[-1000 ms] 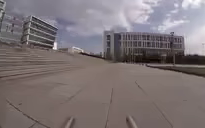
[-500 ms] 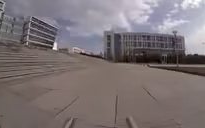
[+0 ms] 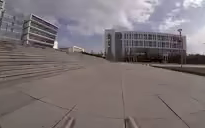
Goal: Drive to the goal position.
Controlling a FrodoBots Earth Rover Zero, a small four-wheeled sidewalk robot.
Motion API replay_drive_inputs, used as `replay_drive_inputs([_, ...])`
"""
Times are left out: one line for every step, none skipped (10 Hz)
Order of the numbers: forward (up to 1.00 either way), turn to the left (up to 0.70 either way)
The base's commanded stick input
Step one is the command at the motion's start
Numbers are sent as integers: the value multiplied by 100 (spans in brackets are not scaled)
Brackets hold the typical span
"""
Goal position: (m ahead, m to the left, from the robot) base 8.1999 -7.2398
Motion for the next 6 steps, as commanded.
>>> replay_drive_inputs([100, 0])
replay_drive_inputs([100, 0])
replay_drive_inputs([100, 0])
replay_drive_inputs([100, 0])
replay_drive_inputs([100, 0])
replay_drive_inputs([100, 0])
